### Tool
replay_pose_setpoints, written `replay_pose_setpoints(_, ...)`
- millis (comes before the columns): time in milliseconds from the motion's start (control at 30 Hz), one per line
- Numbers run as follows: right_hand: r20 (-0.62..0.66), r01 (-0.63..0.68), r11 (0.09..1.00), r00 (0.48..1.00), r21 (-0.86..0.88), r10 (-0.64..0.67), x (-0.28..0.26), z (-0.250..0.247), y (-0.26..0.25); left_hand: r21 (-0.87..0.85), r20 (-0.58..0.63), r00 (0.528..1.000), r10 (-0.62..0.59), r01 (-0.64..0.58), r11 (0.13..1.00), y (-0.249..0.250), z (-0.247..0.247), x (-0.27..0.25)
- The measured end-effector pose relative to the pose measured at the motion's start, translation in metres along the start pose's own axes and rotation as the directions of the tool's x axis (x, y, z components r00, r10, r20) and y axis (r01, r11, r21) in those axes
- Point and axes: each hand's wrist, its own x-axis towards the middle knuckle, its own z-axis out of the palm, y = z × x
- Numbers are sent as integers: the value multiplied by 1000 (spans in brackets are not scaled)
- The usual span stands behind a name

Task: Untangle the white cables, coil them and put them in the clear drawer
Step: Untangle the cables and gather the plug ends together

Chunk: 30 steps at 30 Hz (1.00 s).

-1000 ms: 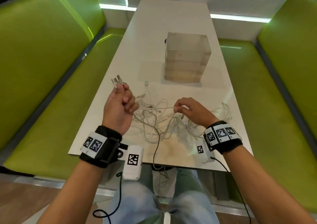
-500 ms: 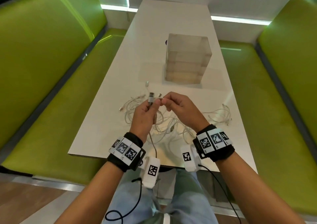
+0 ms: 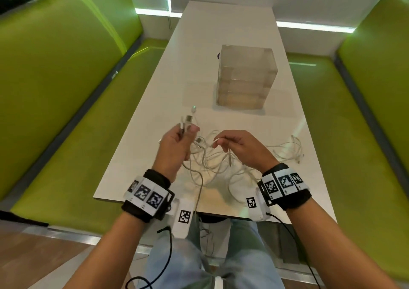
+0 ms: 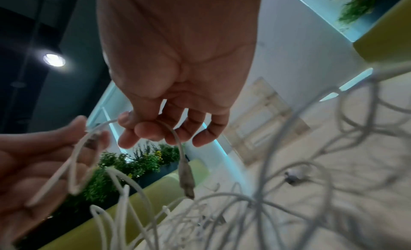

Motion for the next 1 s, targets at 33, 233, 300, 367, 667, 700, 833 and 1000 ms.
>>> replay_pose_setpoints(33,2,16,1000,1000,-13,-16,1,1,-6,73,59,998,7,-11,997,-3,5,-3)
replay_pose_setpoints(233,102,-33,999,994,-41,37,-9,-3,-29,-87,144,990,-6,18,996,3,7,-17)
replay_pose_setpoints(300,228,-62,995,970,-82,79,-19,-1,-30,-169,148,989,-5,30,985,6,0,-20)
replay_pose_setpoints(367,349,-154,988,925,-24,152,-31,5,-31,-204,132,991,2,25,979,10,-5,-23)
replay_pose_setpoints(667,530,-293,936,772,-195,352,-78,57,7,-365,74,996,52,-21,931,28,-15,-24)
replay_pose_setpoints(700,538,-314,932,761,-184,362,-82,61,9,-361,80,995,51,-19,933,27,-14,-25)
replay_pose_setpoints(833,430,-376,903,793,-210,430,-85,57,13,-348,98,995,38,-1,937,24,-11,-29)
replay_pose_setpoints(1000,-51,-350,937,936,2,349,-79,33,4,-301,171,984,42,12,954,19,-6,-34)
